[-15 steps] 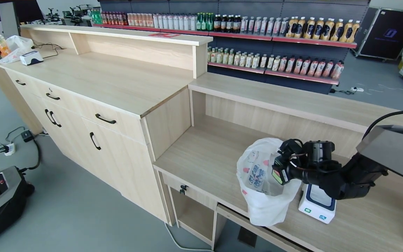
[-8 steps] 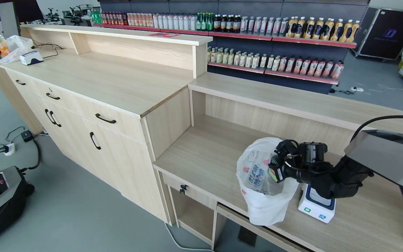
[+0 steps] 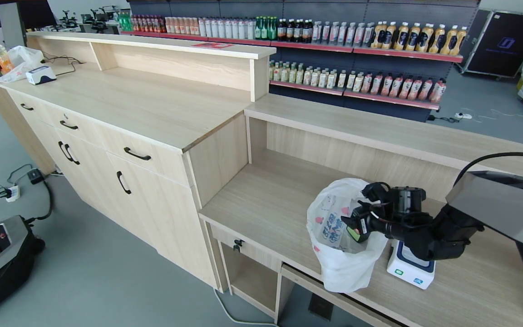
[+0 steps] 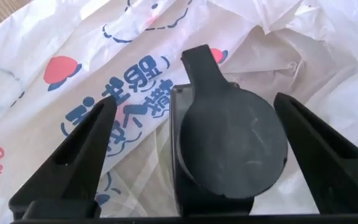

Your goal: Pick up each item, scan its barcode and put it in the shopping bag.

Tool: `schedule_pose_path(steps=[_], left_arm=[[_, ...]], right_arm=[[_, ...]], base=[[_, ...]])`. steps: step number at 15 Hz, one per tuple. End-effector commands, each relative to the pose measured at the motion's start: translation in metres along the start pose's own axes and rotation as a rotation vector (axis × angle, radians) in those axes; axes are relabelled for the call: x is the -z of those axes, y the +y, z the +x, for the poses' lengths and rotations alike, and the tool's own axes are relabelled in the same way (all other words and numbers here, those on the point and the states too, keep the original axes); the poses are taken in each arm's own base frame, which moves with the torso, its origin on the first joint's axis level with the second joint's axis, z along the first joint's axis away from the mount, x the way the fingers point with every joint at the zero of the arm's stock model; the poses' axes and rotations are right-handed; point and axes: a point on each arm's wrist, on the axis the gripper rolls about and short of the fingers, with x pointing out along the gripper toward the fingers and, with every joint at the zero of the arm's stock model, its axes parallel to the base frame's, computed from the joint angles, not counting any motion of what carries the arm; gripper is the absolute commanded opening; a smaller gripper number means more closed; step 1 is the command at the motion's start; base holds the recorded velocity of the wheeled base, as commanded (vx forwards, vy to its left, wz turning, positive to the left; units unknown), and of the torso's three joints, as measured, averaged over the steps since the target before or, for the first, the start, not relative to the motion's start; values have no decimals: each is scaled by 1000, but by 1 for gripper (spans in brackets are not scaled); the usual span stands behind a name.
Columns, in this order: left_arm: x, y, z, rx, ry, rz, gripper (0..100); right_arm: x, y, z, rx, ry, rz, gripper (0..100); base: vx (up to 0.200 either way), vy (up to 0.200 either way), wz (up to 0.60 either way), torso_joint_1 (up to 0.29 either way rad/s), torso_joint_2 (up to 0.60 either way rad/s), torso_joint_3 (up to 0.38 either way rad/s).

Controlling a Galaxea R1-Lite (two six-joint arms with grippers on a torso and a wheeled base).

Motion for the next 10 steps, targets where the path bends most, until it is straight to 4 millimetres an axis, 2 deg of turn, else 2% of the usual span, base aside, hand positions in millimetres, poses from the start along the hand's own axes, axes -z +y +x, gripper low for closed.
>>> schedule_pose_path(steps=[1,3,4,6,7,8,9,10], left_arm=[[0,0,0,0,-1,0,100],[0,0,0,0,-1,0,100],[0,0,0,0,-1,0,100],[0,0,0,0,-1,0,100],[0,0,0,0,-1,0,100],[0,0,0,0,-1,0,100],[0,0,0,0,-1,0,100],[0,0,0,0,-1,0,100]], right_arm=[[-48,-10,-30,28,-85,21,100],[-86,-26,-82,75,-123,20,100],[-94,-33,-112,104,-128,28,100],[-93,-40,-180,194,-155,7,100],[-84,-49,-209,259,-138,-50,100],[-77,-55,-237,325,-111,-132,100],[-77,-61,-260,387,-99,-158,100],[-80,-63,-269,410,-106,-163,100]], base=[[0,0,0,0,0,0],[0,0,0,0,0,0],[0,0,0,0,0,0],[0,0,0,0,0,0],[0,0,0,0,0,0],[0,0,-600,-2,2,2],[0,0,-600,2,2,2],[0,0,-600,-2,-2,2]])
